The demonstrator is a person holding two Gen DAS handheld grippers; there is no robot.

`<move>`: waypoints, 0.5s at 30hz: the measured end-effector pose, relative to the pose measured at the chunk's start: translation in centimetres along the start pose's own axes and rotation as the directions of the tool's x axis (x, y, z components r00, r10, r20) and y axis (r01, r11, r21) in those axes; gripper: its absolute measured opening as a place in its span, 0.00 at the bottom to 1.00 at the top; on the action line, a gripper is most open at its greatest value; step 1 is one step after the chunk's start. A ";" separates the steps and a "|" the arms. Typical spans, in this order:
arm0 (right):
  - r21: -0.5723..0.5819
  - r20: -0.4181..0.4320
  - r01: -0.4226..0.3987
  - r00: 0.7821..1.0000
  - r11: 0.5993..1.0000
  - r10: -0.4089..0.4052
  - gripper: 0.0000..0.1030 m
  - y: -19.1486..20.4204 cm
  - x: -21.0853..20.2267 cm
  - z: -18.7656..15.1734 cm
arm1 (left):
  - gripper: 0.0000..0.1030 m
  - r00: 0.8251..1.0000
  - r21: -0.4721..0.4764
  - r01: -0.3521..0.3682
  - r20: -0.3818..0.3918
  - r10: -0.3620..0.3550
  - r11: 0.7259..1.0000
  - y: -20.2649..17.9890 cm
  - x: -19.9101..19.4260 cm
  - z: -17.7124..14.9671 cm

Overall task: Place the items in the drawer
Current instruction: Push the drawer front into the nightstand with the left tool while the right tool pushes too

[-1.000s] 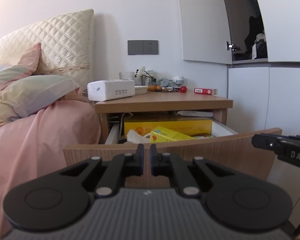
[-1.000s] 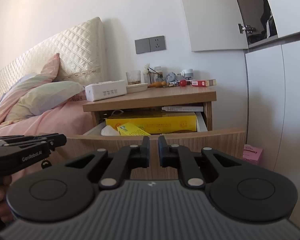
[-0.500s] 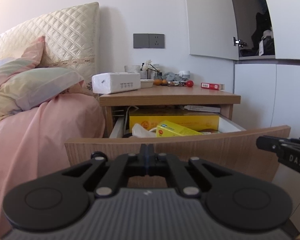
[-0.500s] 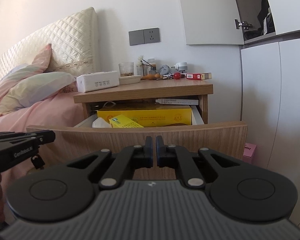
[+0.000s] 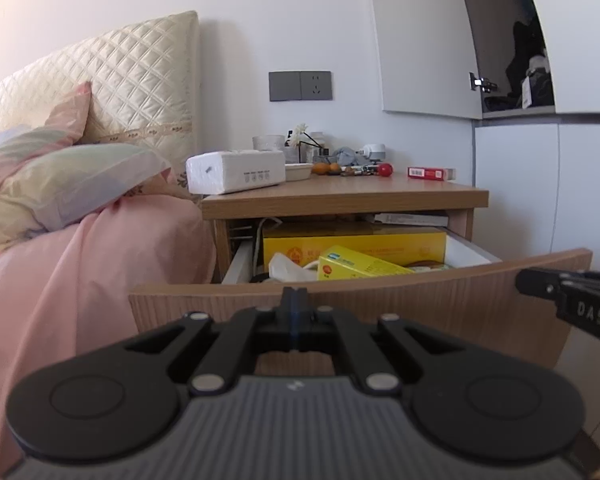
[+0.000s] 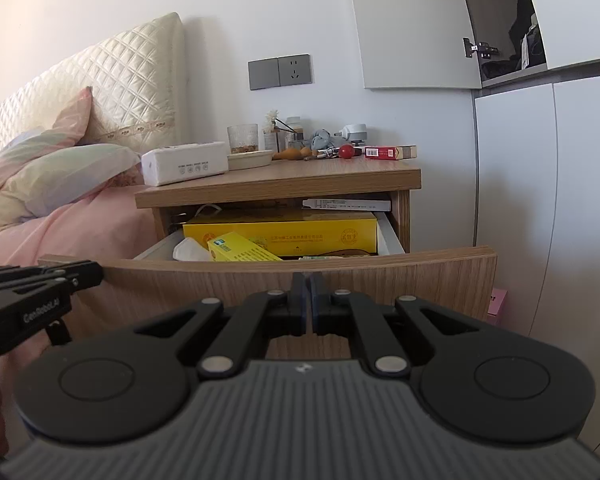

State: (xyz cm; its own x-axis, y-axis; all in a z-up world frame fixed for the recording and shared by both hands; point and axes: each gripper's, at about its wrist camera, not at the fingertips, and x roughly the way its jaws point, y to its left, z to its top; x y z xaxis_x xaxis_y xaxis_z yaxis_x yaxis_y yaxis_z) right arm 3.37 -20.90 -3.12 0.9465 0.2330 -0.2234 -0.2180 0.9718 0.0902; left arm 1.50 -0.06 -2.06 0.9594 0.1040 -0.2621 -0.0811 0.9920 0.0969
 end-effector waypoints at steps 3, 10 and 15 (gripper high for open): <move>-0.008 -0.001 0.004 1.000 1.000 -0.004 0.06 0.0 0.1 0.0 | 0.01 1.000 0.012 -0.002 -0.001 0.002 1.000 -0.2 0.0 0.0; -0.017 -0.006 0.005 1.000 1.000 -0.005 0.06 -0.1 0.8 0.3 | 0.01 1.000 0.035 -0.017 0.001 0.017 0.999 -0.7 0.9 0.2; -0.007 -0.011 0.013 1.000 1.000 -0.013 0.06 -0.2 2.1 0.6 | 0.01 0.999 0.053 -0.034 0.002 0.034 0.998 -1.0 2.4 0.5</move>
